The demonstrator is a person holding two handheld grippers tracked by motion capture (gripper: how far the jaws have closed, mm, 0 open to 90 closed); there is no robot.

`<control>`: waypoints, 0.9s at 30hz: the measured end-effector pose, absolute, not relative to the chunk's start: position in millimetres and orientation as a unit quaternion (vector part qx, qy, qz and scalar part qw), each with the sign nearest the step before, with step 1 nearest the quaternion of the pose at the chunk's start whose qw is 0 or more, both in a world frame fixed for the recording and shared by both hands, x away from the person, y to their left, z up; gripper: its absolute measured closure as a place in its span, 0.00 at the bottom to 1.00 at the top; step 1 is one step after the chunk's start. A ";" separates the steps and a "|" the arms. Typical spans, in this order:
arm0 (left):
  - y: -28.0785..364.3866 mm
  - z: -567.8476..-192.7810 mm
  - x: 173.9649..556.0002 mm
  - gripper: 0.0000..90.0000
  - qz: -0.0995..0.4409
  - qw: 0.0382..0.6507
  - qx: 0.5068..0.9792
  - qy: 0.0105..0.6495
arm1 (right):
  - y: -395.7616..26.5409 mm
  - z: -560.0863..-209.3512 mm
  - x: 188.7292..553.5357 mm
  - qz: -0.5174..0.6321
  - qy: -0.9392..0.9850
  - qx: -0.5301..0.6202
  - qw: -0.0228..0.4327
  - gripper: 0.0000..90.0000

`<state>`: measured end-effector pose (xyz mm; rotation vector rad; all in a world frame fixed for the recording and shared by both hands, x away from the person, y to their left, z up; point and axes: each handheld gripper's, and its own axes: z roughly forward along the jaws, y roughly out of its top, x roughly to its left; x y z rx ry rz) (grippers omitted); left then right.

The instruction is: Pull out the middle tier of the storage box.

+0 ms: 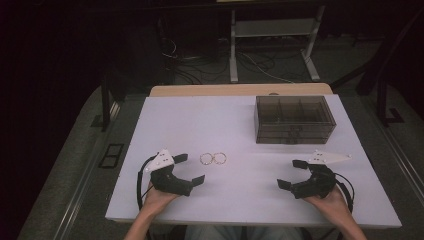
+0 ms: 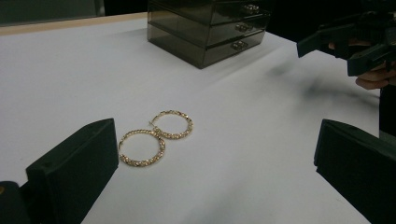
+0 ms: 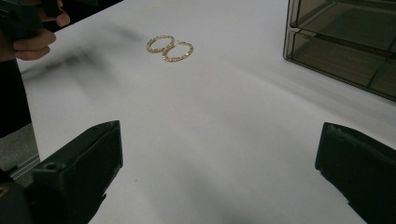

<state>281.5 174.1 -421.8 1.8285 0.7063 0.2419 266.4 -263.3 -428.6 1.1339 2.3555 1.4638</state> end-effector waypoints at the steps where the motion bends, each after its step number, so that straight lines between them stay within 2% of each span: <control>1: 174.1 -421.8 281.4 0.00 0.102 0.551 0.773 0.299 | -262.8 -428.8 266.2 0.489 0.783 0.378 0.072 0.00; 27: 172.8 -424.7 283.1 0.00 0.097 0.547 0.776 0.299 | -271.8 -420.4 262.6 0.480 0.784 0.390 0.055 0.00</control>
